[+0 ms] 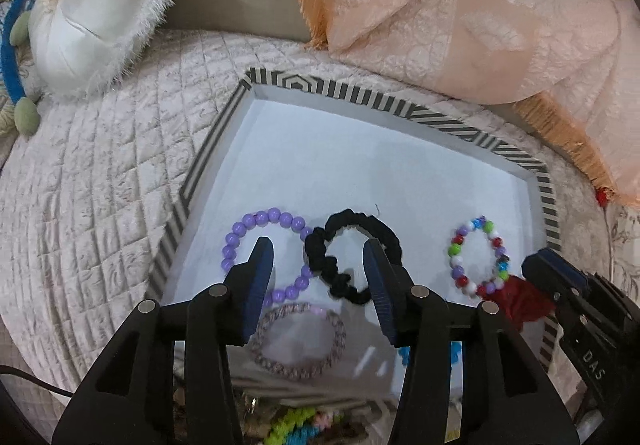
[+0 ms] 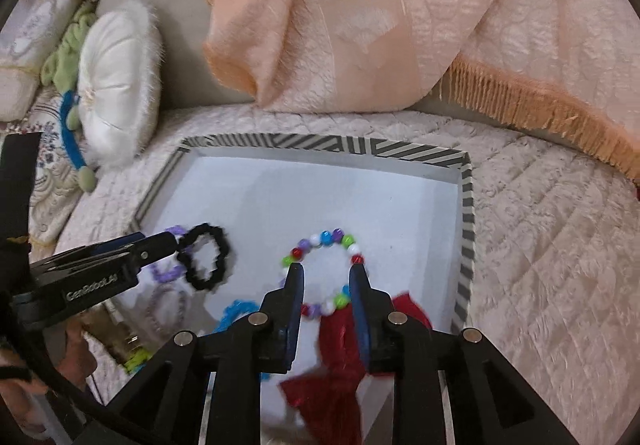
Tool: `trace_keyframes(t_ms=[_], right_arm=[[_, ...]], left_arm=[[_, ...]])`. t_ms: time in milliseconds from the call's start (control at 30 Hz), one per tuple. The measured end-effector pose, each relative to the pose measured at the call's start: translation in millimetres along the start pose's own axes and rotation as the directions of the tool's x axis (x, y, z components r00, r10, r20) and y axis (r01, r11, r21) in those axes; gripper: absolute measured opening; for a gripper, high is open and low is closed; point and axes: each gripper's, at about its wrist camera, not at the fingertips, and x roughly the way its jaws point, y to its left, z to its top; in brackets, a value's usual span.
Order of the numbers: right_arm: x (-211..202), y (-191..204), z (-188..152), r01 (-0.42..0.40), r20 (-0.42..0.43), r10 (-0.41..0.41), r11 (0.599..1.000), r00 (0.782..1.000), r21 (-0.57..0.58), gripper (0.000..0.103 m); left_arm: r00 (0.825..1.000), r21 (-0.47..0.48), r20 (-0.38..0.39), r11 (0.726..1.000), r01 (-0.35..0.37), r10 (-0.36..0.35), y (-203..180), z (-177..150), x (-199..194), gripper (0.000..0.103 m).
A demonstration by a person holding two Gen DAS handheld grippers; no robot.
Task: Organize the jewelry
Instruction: 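Lower both items into the tray and open both grippers, then withdraw both grippers toward the leopard bow and orange bracelet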
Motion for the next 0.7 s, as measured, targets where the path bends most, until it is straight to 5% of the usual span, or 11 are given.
trace_keyframes(t_ms=[400,700], right_arm=[[-71.5,38.3,-48.5,-0.009,0.092,0.008,1.0,0.996,0.013,0.022],[-108.2,50.9,-86.5,0.004,0.125,-0.01,0.999,0.992,0.05,0.035]], left_arm=[[0.991,0.057,0.129,0.998,-0.03,0.023,-3.2,-53.3,-75.3,0.046],[0.982,0.062,0.186,0.997,-0.055,0.042,9.2,-101.0,-114.8,0.046]])
